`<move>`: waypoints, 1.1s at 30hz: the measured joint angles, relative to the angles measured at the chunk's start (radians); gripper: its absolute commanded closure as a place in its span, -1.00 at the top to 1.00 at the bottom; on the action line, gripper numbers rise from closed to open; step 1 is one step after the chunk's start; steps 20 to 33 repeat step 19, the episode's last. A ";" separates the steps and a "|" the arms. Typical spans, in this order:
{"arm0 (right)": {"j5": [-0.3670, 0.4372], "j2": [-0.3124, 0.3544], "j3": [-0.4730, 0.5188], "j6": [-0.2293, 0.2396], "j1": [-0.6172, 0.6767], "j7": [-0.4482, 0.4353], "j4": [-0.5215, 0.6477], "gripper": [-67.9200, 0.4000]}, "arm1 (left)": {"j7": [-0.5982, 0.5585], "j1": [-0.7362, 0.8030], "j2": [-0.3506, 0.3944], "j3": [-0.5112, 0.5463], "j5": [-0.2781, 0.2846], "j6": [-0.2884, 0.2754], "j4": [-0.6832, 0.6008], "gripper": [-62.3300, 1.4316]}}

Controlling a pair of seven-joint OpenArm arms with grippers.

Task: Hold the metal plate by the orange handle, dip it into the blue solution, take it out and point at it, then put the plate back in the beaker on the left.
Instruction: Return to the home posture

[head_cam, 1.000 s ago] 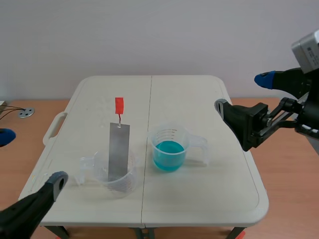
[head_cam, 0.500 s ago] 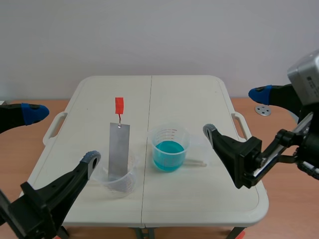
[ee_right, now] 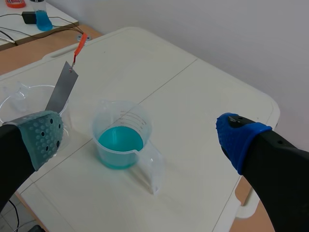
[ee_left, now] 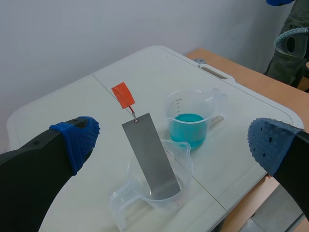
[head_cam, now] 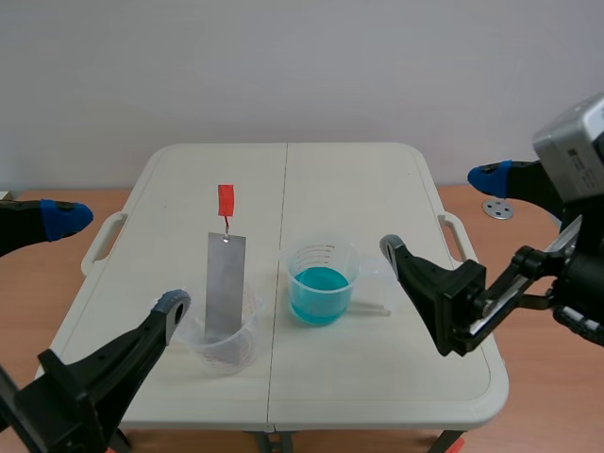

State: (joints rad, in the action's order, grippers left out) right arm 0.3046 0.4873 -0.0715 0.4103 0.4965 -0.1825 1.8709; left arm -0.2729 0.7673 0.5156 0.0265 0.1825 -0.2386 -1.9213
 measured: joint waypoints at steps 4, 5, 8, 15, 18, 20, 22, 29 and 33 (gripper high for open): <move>0.000 0.000 0.000 0.000 0.000 0.000 0.000 0.96 | 0.000 0.000 0.000 0.000 0.000 0.000 0.000 1.00; 0.000 0.000 0.000 0.000 0.000 0.000 0.000 0.96 | 0.000 0.000 0.000 0.000 0.000 0.000 0.000 1.00; 0.000 0.000 0.000 0.000 0.000 0.000 0.000 0.96 | 0.000 0.000 0.000 0.000 0.000 0.000 0.000 1.00; 0.000 0.000 0.000 0.000 0.000 0.019 0.000 0.96 | 0.000 0.000 0.000 0.000 0.000 0.000 0.000 1.00; 0.000 0.000 0.000 0.000 0.000 0.019 0.000 0.96 | 0.000 0.000 0.000 0.000 0.000 0.000 0.000 1.00; 0.000 0.000 0.000 0.000 0.000 0.019 0.000 0.96 | 0.000 0.000 0.000 0.000 0.000 0.000 0.000 1.00; 0.000 0.000 0.000 0.000 0.000 0.019 0.000 0.96 | 0.000 0.000 0.000 0.000 0.000 0.000 0.000 1.00; 0.000 0.000 0.000 0.000 0.000 0.019 0.000 0.96 | 0.000 0.000 0.000 0.000 0.000 0.000 0.000 1.00; 0.000 0.000 0.000 0.000 0.000 0.019 0.000 0.96 | 0.000 0.000 0.000 0.000 0.000 0.000 0.000 1.00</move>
